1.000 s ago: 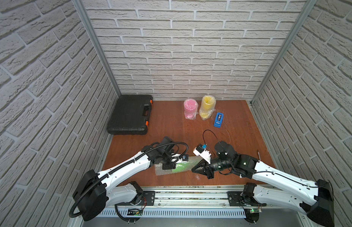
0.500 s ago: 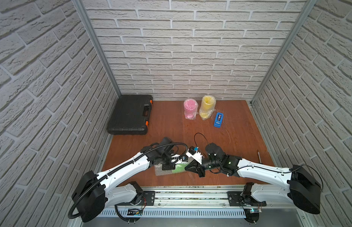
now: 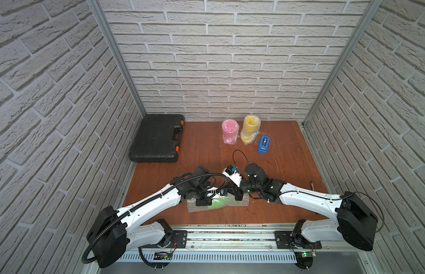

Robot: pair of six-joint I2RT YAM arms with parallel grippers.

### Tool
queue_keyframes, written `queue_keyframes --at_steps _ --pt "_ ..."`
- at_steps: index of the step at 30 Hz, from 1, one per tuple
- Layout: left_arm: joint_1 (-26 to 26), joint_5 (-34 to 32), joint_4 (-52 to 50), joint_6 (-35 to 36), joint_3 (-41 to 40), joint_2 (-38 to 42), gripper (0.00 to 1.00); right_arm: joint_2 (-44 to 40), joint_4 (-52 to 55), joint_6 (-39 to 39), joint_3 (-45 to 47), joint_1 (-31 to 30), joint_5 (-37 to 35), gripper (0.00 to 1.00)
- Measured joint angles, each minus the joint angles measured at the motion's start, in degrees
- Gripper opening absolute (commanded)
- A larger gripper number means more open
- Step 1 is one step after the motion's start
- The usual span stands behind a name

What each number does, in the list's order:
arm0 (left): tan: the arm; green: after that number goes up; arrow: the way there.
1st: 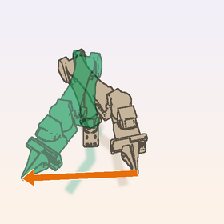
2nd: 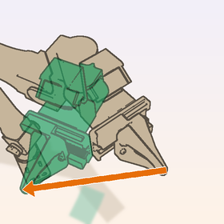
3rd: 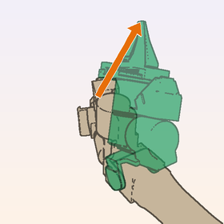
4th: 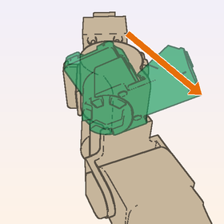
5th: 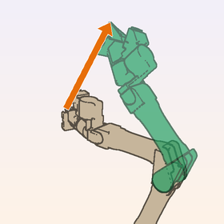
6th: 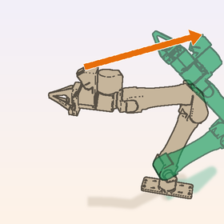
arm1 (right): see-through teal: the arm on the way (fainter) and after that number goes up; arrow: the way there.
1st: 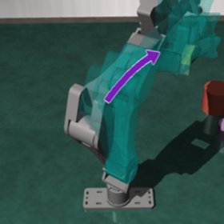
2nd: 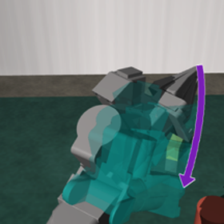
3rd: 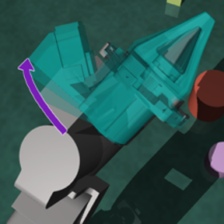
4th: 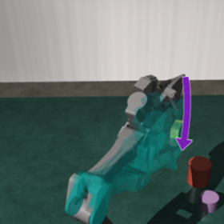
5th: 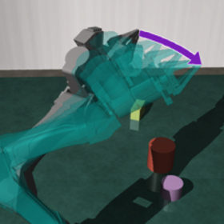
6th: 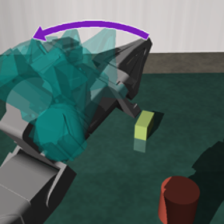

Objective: Wrap wine glasses in bubble wrap
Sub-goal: Stick the tape on the bubble wrap.

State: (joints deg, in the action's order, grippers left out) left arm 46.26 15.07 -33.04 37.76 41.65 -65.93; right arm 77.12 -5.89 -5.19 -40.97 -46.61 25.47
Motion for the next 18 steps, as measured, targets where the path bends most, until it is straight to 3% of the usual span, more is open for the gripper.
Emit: queue_keyframes --at_steps 13,18 --pt "0.68 -0.22 -0.26 -0.04 0.00 0.00 0.00 10.75 18.69 1.86 -11.67 0.00 -6.64 0.03" --pt "0.92 -0.44 -0.22 -0.09 0.00 0.00 0.00 15.52 29.70 3.61 -17.73 -0.02 -7.76 0.11"
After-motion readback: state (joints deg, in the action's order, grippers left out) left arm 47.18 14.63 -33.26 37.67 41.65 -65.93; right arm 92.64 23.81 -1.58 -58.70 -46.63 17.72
